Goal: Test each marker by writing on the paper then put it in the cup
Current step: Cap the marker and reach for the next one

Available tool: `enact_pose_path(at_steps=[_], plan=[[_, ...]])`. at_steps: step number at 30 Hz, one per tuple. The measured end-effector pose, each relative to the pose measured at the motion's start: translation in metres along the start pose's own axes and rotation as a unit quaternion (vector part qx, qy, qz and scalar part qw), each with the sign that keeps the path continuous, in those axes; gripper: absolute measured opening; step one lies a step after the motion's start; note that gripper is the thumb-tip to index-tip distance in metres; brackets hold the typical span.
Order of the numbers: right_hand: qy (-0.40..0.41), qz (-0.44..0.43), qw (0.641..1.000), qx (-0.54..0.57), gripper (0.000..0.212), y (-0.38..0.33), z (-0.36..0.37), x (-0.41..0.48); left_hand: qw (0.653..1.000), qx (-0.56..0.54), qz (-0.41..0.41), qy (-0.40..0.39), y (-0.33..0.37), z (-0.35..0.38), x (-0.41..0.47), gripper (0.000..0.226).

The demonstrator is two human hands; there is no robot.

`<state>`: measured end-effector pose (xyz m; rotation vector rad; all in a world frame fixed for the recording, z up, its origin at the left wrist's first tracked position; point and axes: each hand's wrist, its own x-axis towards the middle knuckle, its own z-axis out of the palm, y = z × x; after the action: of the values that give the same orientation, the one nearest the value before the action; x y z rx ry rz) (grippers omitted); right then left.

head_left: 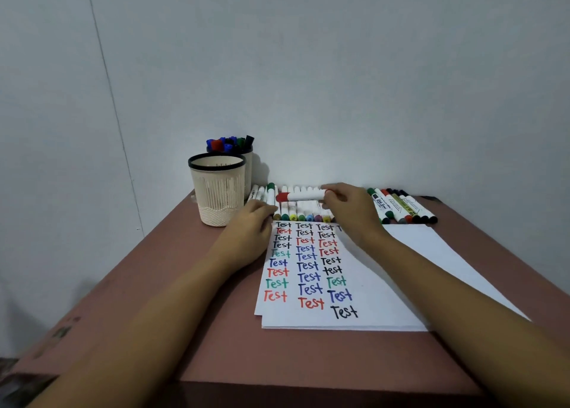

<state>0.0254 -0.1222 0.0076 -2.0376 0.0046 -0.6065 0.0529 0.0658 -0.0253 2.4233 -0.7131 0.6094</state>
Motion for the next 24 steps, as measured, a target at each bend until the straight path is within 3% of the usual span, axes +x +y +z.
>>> enact_pose_path(at_steps=[3,8,14,24], plan=[[-0.037,0.033,0.995,0.088,0.026,0.001,-0.016,-0.016,0.998,-0.001,0.054,0.021,0.01,0.001,0.0,0.038],[-0.042,0.066,0.98,0.181,0.027,0.003,-0.023,-0.032,0.996,-0.011,0.057,-0.061,0.019,0.006,0.0,0.047],[-0.04,0.097,0.937,0.332,0.013,0.001,-0.017,-0.031,0.995,-0.056,0.076,-0.036,0.028,0.004,0.001,0.024],[-0.04,0.092,0.959,0.267,0.025,0.004,-0.007,-0.031,0.988,-0.122,0.011,-0.092,0.034,0.01,0.001,0.014]])
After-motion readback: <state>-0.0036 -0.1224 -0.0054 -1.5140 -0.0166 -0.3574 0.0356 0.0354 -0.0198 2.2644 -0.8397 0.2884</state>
